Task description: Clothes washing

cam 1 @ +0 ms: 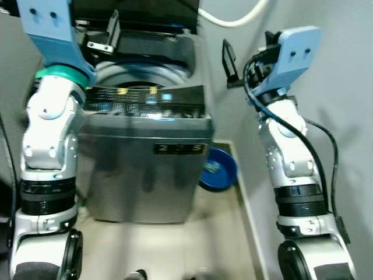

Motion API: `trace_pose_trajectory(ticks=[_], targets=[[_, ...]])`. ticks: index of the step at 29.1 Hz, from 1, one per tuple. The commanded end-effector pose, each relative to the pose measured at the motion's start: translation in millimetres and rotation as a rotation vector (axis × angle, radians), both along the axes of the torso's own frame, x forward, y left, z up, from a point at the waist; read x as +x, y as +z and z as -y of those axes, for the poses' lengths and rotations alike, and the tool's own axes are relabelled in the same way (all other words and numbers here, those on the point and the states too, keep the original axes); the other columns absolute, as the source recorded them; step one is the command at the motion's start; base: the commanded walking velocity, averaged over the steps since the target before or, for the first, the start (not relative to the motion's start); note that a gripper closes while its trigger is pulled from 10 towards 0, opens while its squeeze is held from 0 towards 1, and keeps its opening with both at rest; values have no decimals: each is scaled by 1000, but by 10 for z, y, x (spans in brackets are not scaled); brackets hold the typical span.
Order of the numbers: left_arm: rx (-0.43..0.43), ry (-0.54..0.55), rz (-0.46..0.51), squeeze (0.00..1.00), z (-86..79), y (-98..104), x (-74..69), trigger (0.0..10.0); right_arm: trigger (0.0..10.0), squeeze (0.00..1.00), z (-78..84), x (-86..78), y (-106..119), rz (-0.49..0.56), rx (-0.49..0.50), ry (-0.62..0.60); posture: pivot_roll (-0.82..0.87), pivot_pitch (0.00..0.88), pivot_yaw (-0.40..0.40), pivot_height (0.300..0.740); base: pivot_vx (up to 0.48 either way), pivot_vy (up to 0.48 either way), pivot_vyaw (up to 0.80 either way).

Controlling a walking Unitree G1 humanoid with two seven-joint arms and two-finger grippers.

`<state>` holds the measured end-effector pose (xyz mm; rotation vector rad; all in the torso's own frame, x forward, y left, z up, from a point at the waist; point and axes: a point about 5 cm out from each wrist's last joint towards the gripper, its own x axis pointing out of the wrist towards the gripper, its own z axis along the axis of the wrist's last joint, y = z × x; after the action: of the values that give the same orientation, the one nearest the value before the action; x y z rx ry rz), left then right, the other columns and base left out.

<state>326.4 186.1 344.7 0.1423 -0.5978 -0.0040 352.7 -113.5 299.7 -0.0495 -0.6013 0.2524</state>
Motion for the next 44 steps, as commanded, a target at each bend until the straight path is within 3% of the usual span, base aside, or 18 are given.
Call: trace_pose_trajectory(ticks=[1,13,15,17,24,26,29,44], targets=[[6,-7,-38,0,45,-73,31,10000,10000,0,23,-2,-7,2,-19,-5,54,56,-25,740,0,0,800],[48,0,-158,0,66,-374,97,10000,10000,0,-46,7,-266,-64,-79,58,53,46,-24,740,0,0,800],[73,4,-234,0,72,-607,89,10000,10000,0,-20,41,-529,-144,-102,42,54,48,-23,740,0,0,800],[85,6,-252,0,74,-666,82,10000,10000,0,-11,47,-592,-165,-103,38,54,48,-23,740,0,0,800],[75,20,-369,0,33,-996,43,10000,10000,0,147,66,-923,-281,-76,-27,57,56,-25,740,0,0,798],[79,27,-432,0,25,-1165,19,10000,10000,0,268,62,-1081,-341,-31,-78,54,61,-23,740,0,0,794],[99,31,-457,0,47,-1252,4,10000,10000,0,365,61,-1203,-391,18,-122,54,62,-21,740,0,0,794],[138,29,-432,0,79,-1219,4,10000,10000,0,332,94,-1226,-386,45,-123,63,63,-17,740,0,0,794]])
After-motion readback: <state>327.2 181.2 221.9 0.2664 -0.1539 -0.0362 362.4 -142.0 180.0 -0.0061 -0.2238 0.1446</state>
